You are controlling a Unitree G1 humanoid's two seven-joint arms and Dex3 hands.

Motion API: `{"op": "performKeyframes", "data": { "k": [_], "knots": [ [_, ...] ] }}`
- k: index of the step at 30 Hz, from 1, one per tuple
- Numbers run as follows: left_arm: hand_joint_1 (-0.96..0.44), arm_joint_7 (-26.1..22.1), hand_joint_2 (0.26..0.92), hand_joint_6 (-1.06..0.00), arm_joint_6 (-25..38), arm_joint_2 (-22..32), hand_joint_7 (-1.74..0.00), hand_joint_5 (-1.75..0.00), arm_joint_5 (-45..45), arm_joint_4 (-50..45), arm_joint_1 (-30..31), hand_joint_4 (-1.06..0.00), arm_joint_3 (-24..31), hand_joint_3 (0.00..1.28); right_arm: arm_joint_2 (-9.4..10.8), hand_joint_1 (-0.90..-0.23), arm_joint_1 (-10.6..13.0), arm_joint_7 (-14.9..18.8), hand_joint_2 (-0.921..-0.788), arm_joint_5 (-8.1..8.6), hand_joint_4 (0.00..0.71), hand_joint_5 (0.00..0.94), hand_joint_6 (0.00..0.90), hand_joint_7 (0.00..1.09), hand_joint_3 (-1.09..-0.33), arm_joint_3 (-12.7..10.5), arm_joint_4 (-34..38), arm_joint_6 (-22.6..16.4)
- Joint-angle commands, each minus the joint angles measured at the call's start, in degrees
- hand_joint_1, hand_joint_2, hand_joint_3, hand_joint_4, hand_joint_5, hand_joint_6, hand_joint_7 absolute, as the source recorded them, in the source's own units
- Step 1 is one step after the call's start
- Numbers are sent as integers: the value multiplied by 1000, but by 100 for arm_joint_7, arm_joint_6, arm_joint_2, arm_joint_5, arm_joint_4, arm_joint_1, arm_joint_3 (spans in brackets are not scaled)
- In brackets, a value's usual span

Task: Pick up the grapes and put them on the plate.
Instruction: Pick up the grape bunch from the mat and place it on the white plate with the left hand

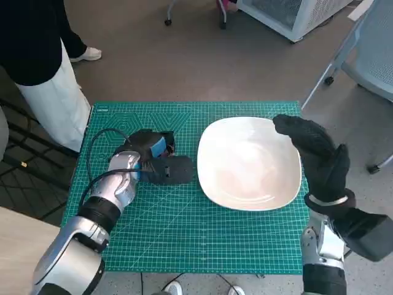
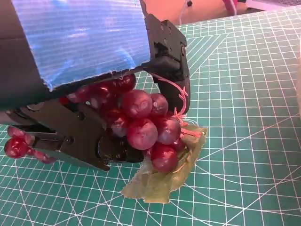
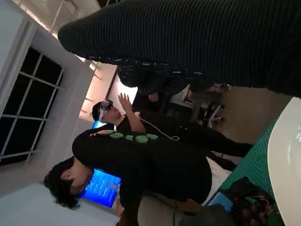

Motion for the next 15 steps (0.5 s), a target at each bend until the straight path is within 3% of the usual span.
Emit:
{"op": "performKeyframes", "data": {
  "k": [1,15],
  "knots": [
    [2,-89,921,-385,18,22,-1409,-1393,-23,115,126,-465,0,274,-22,-526,7,50,-921,14,174,1,-1,365,-623,14,97,74],
    [2,-154,921,-374,90,121,-1407,-1395,0,-185,108,-476,32,274,-17,-527,3,36,-921,-11,173,0,-1,364,-625,32,75,65]
  ]
}}
